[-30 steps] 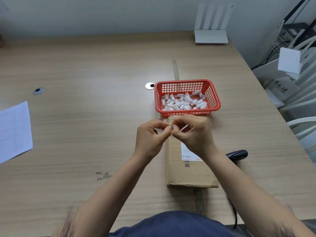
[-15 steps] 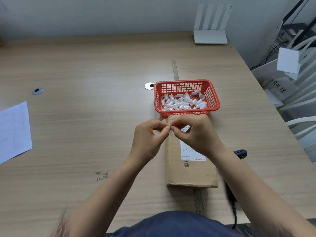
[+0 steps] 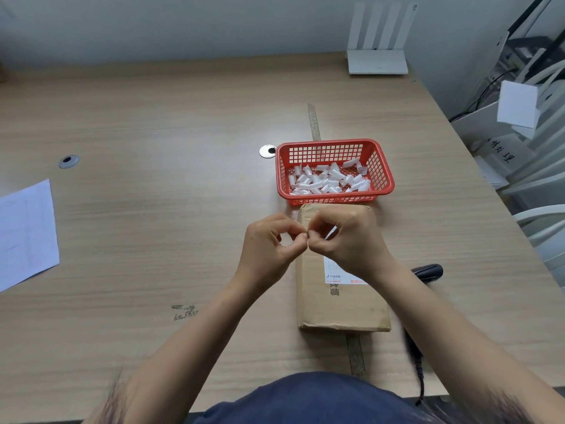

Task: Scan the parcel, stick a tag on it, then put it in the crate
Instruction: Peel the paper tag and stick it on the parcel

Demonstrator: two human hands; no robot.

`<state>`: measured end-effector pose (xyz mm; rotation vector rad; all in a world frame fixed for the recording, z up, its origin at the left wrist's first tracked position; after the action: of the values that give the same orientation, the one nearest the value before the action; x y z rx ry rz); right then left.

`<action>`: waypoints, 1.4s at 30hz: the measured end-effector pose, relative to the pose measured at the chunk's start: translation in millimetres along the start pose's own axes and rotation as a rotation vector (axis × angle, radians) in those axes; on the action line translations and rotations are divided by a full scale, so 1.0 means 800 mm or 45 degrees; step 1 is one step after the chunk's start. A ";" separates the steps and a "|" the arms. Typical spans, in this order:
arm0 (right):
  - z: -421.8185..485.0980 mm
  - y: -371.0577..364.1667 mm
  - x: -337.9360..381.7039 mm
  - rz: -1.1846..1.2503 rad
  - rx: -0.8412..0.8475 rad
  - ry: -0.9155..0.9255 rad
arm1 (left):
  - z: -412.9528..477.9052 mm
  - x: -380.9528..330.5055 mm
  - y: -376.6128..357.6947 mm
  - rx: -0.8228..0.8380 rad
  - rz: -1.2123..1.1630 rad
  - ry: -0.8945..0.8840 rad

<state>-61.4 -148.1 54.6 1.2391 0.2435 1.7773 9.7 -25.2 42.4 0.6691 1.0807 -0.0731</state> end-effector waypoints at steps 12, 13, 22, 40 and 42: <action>-0.002 0.004 -0.011 0.378 -0.070 -0.350 | 0.010 0.006 -0.009 0.056 -0.260 0.157; -0.001 0.004 -0.013 0.399 -0.078 -0.381 | 0.010 0.007 -0.009 0.056 -0.284 0.184; 0.007 0.023 -0.035 0.461 -0.151 -0.583 | 0.017 0.019 -0.010 0.008 -0.294 0.302; 0.021 0.092 -0.146 0.441 -0.814 -0.918 | 0.165 0.084 -0.112 -0.048 0.039 0.409; 0.023 0.087 -0.151 0.433 -0.787 -0.927 | 0.194 0.089 -0.135 0.025 0.155 0.343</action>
<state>-78.0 -285.4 29.0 1.4011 -0.9076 1.3743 127.4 -176.9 -21.5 0.7758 1.2955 0.1144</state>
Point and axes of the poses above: each hand's wrist, its own z-axis towards the middle knuckle, its own y-axis out of the back of the hand, x = y × z, the point moved 1 cm from there along z, towards the middle knuckle, and after that the axes turned 8 degrees about -x, right-handed, at the moved point
